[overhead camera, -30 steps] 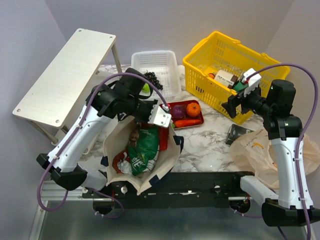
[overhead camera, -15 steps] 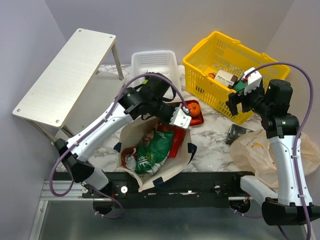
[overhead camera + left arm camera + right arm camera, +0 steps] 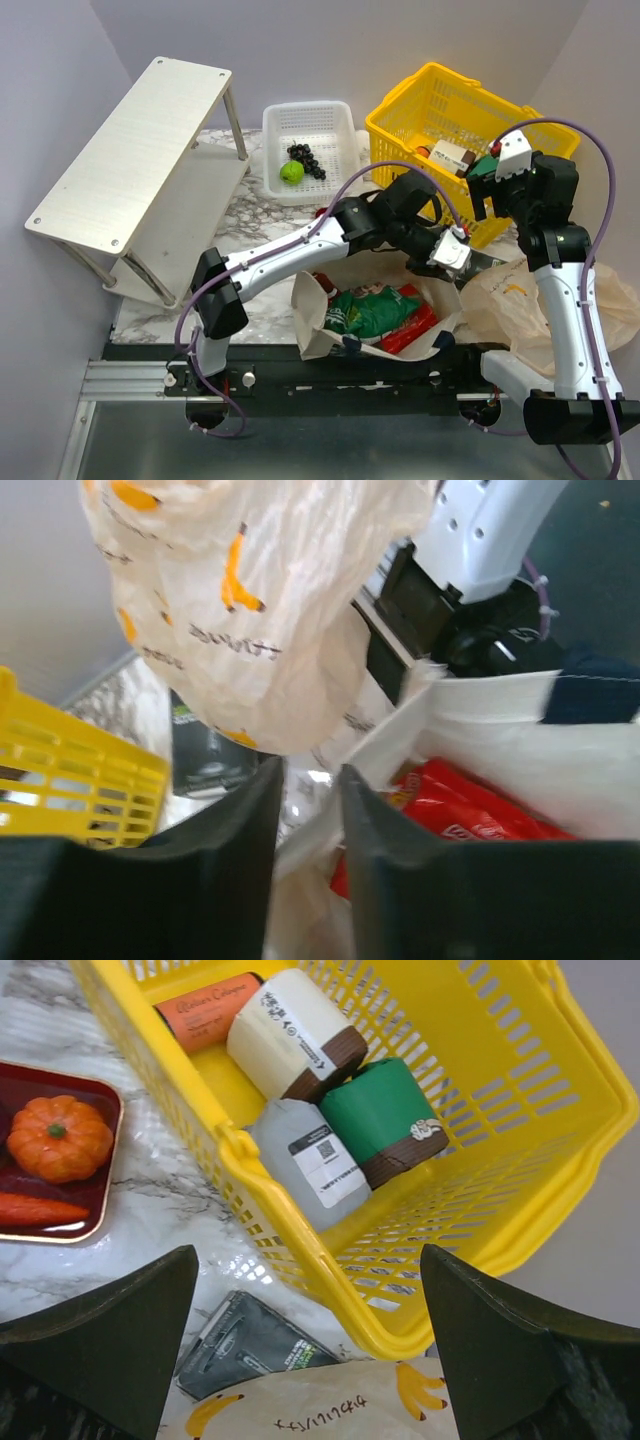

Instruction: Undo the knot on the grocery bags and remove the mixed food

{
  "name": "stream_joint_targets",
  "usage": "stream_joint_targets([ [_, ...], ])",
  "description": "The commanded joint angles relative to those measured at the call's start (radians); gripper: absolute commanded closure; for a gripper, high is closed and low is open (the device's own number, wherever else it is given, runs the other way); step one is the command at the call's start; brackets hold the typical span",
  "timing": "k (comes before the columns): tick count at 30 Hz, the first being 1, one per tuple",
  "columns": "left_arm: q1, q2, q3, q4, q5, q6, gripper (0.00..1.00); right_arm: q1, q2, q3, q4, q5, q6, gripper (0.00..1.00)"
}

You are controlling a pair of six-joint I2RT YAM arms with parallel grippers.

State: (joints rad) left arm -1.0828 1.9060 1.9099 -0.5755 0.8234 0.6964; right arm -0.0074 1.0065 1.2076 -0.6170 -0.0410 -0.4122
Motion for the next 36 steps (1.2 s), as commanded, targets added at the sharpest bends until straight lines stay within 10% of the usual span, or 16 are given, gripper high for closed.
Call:
stream_joint_targets([
  [1, 0.014, -0.125, -0.078, 0.212, -0.126, -0.055, 0.37, -0.011, 0.001, -0.002, 0.057, 0.084, -0.01, 0.0],
  [6, 0.032, -0.353, -0.291, 0.479, -0.463, -0.187, 0.02, -0.013, -0.014, 0.046, 0.031, -0.141, -0.013, 0.0],
  [9, 0.109, -0.436, -0.237, 0.311, -0.46, -0.247, 0.02, -0.009, 0.001, 0.168, -0.077, -0.439, -0.102, 0.0],
  [16, 0.325, -0.567, -0.302, -0.136, -0.382, -0.318, 0.02, 0.058, 0.158, 0.533, -0.314, -0.6, -0.091, 0.08],
  [23, 0.376, -0.624, -0.489, -0.184, -0.262, -0.446, 0.05, 0.534, 0.123, 0.388, -0.671, -0.587, -0.485, 0.12],
  [29, 0.374, -0.587, -0.569, -0.119, -0.28, -0.436, 0.4, 0.759, 0.031, 0.088, -0.598, -0.496, -0.536, 0.11],
  [34, 0.374, -0.509, -0.465, -0.099, -0.164, -0.39, 0.99, 0.872, 0.023, -0.098, -0.411, -0.415, -0.498, 0.08],
  [36, 0.376, -0.469, -0.387, -0.093, -0.118, -0.414, 1.0, 0.889, 0.02, -0.159, -0.324, -0.387, -0.453, 0.08],
])
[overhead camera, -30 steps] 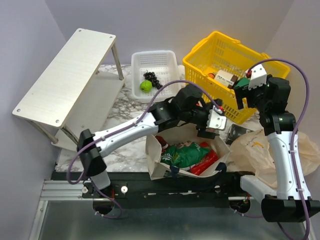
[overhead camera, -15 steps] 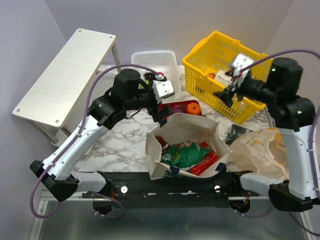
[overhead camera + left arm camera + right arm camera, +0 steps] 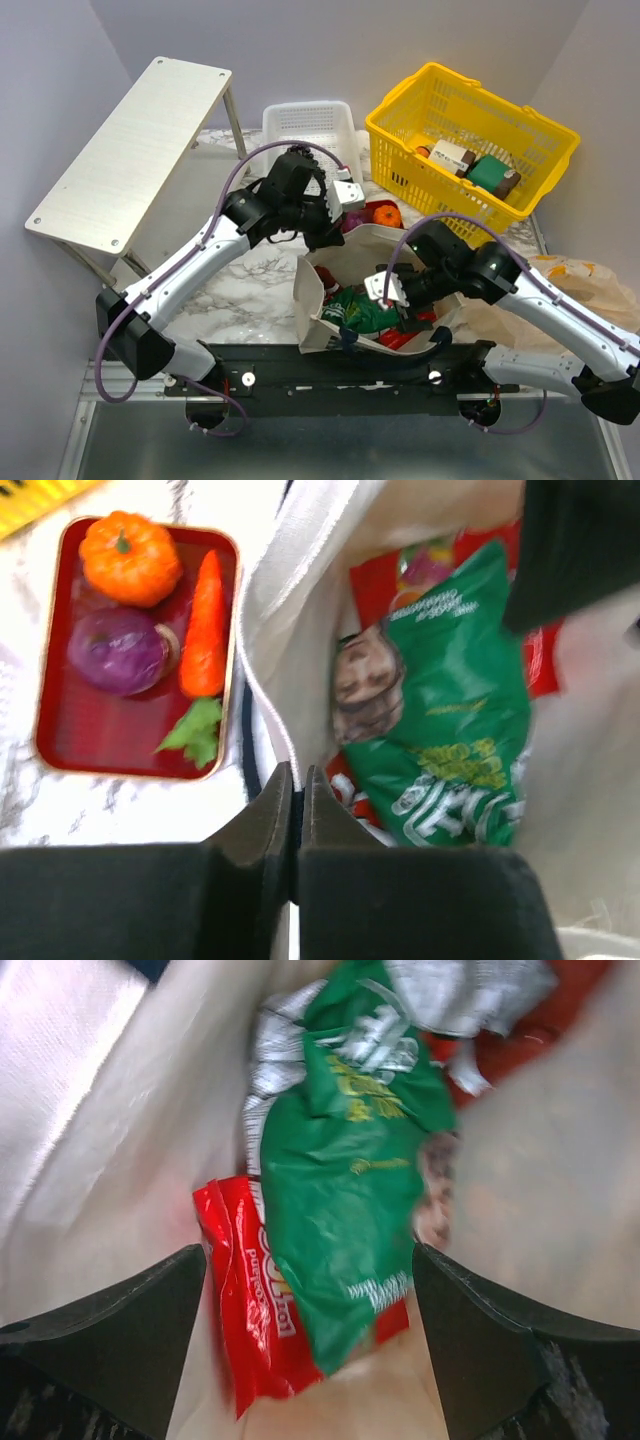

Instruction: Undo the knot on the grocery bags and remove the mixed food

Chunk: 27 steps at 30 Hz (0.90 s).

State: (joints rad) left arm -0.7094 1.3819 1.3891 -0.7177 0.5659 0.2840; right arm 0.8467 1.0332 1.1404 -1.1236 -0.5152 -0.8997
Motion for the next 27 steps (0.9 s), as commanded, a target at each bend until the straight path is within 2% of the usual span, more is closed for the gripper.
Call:
stream_joint_targets([
  [1, 0.001, 0.068, 0.155, 0.05, 0.153, -0.005, 1.0, 0.037, -0.012, -0.114, 0.212, 0.13, 0.054, 0.07],
  [5, 0.001, 0.094, 0.199, 0.063, 0.154, -0.003, 1.0, 0.038, -0.021, -0.198, 0.298, 0.23, 0.076, 0.05],
  [10, 0.001, 0.077, 0.102, 0.063, 0.095, -0.006, 0.99, 0.038, -0.035, -0.295, 0.41, 0.297, 0.114, 0.02],
  [11, 0.001, 0.066, 0.088, 0.064, 0.088, -0.009, 0.93, 0.038, -0.035, -0.307, 0.416, 0.297, 0.114, 0.02],
  [12, 0.001, 0.06, 0.077, 0.069, 0.074, -0.016, 0.68, 0.04, -0.033, -0.32, 0.43, 0.297, 0.11, 0.02],
  [15, 0.001, 0.043, 0.057, 0.096, 0.019, -0.039, 0.43, 0.038, -0.027, -0.384, 0.485, 0.303, 0.108, 0.05],
  [16, 0.001, 0.039, 0.06, 0.101, 0.011, -0.04, 0.4, 0.038, -0.028, -0.398, 0.499, 0.32, 0.11, 0.14],
  [18, 0.001, 0.025, 0.07, 0.115, -0.029, -0.055, 0.34, 0.04, -0.045, -0.413, 0.515, 0.34, 0.099, 0.25],
  [19, 0.001, 0.02, 0.085, 0.121, -0.05, -0.068, 0.32, 0.04, -0.054, -0.41, 0.509, 0.349, 0.094, 0.4],
  [21, 0.002, 0.0, 0.1, 0.132, -0.133, -0.1, 0.22, 0.038, -0.073, -0.374, 0.455, 0.365, 0.073, 0.52],
  [23, 0.007, -0.015, 0.131, 0.132, -0.179, -0.105, 0.16, 0.037, -0.104, -0.326, 0.411, 0.395, 0.099, 0.67],
  [24, 0.017, -0.029, 0.14, 0.123, -0.196, -0.101, 0.12, 0.031, -0.11, -0.299, 0.356, 0.399, 0.113, 0.71],
  [27, 0.045, -0.05, 0.198, 0.086, -0.16, -0.095, 0.11, -0.007, -0.113, -0.15, 0.241, 0.377, 0.14, 0.85],
])
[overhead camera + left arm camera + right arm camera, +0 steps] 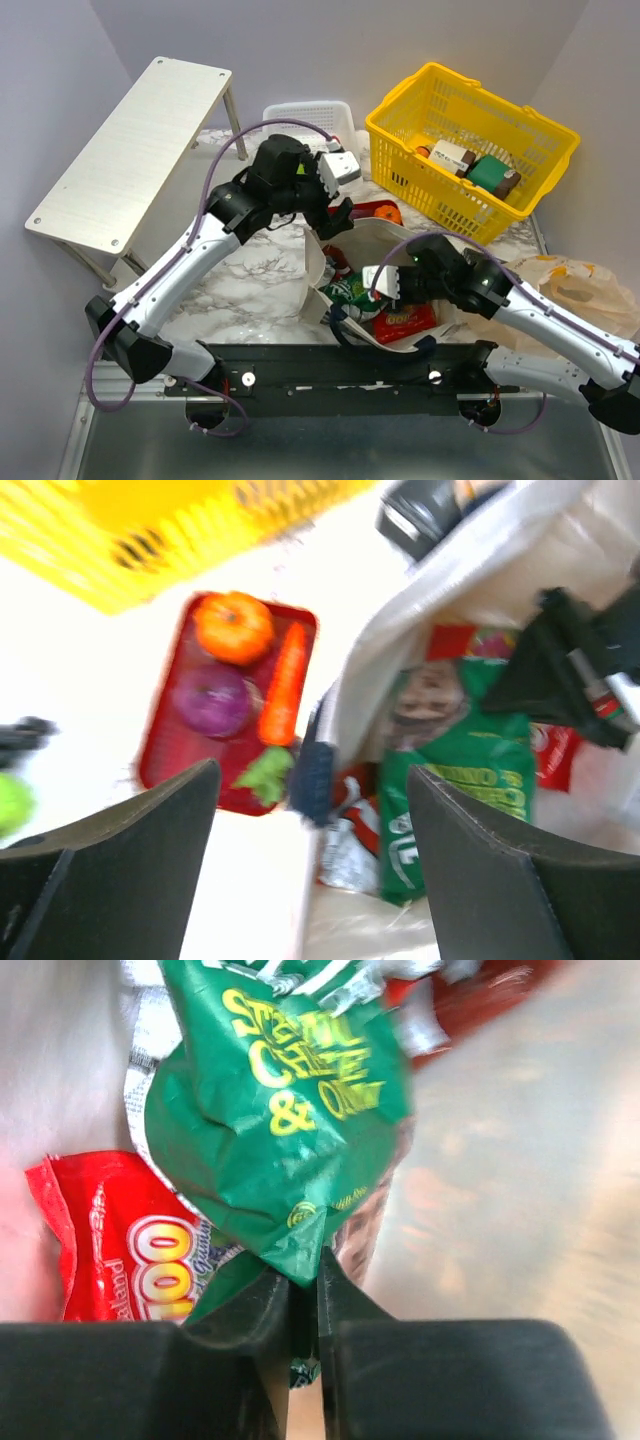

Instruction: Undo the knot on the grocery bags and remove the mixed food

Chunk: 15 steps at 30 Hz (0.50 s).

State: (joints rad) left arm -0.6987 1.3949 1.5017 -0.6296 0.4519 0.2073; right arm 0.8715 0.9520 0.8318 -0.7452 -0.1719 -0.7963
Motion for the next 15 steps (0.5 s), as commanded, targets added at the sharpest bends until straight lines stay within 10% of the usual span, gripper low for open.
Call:
stream_joint_targets([
  [1, 0.037, -0.072, 0.109, -0.008, -0.015, -0.003, 0.11, -0.04, -0.032, 0.221, -0.155, 0.031, 0.046, 0.87],
  [15, 0.039, -0.303, -0.173, 0.263, 0.291, 0.06, 0.02, -0.247, 0.088, 0.691, -0.23, -0.19, 0.262, 0.99],
])
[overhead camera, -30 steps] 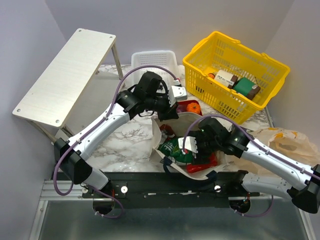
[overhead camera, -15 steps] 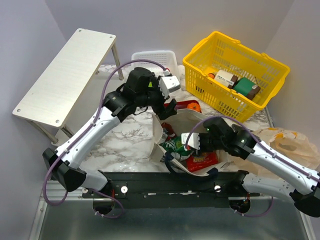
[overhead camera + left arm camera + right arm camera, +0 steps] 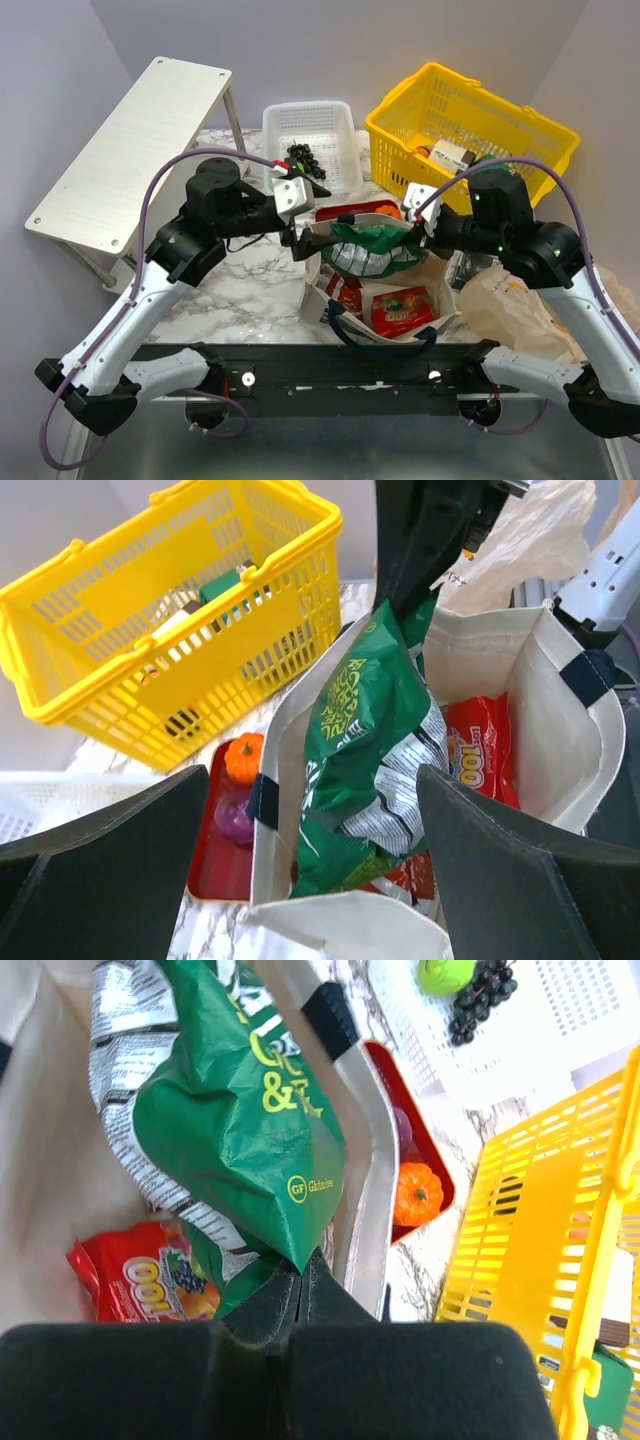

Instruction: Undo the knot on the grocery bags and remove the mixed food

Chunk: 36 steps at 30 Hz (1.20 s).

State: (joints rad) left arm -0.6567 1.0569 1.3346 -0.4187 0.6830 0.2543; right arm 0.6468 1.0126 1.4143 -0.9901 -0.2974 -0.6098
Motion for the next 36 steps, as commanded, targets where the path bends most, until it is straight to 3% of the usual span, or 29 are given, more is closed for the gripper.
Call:
stream_joint_targets([
  [1, -0.003, 0.038, -0.018, 0.061, 0.059, 0.007, 0.02, -0.024, 0.037, 0.124, 0.021, -0.066, 0.077, 0.99],
  [11, -0.004, 0.095, -0.077, 0.172, 0.038, -0.053, 0.02, -0.044, 0.038, 0.161, 0.05, -0.066, 0.087, 0.99],
  [14, -0.004, 0.121, -0.058, 0.213, 0.099, -0.091, 0.18, -0.047, 0.029, 0.135, 0.06, -0.059, 0.087, 0.99],
  [15, -0.004, 0.135, -0.049, 0.228, 0.11, -0.102, 0.31, -0.052, 0.023, 0.114, 0.073, -0.054, 0.091, 0.99],
  [17, -0.003, 0.146, -0.02, 0.228, 0.14, -0.118, 0.43, -0.065, 0.015, 0.085, 0.083, -0.028, 0.09, 1.0],
  [18, -0.001, 0.152, -0.011, 0.218, 0.151, -0.109, 0.63, -0.075, 0.005, 0.052, 0.099, -0.019, 0.09, 1.0],
  [21, -0.001, 0.143, 0.017, 0.189, 0.15, -0.075, 1.0, -0.108, -0.011, 0.015, 0.117, 0.007, 0.078, 0.99],
  [22, -0.001, 0.14, 0.031, 0.179, 0.144, -0.049, 1.0, -0.116, -0.015, -0.004, 0.125, 0.024, 0.077, 0.99],
  [24, 0.0, 0.134, 0.05, 0.149, 0.116, -0.017, 1.0, -0.137, -0.016, -0.014, 0.142, 0.11, 0.093, 0.9],
  [25, 0.002, 0.137, 0.081, 0.138, 0.103, 0.011, 1.0, -0.151, -0.016, -0.018, 0.165, 0.139, 0.103, 0.77],
  [26, 0.002, 0.138, 0.096, 0.133, 0.083, 0.019, 1.0, -0.183, -0.023, -0.017, 0.18, 0.186, 0.117, 0.52],
  [30, 0.023, 0.175, 0.227, 0.109, -0.003, 0.081, 1.0, -0.278, -0.054, 0.005, 0.284, 0.225, 0.157, 0.17],
  [32, 0.045, 0.199, 0.334, 0.095, -0.085, 0.152, 1.0, -0.305, -0.074, -0.015, 0.336, 0.273, 0.166, 0.08],
  [36, 0.074, 0.271, 0.488, 0.047, -0.311, 0.368, 1.0, -0.311, -0.108, -0.067, 0.413, 0.291, 0.16, 0.06],
])
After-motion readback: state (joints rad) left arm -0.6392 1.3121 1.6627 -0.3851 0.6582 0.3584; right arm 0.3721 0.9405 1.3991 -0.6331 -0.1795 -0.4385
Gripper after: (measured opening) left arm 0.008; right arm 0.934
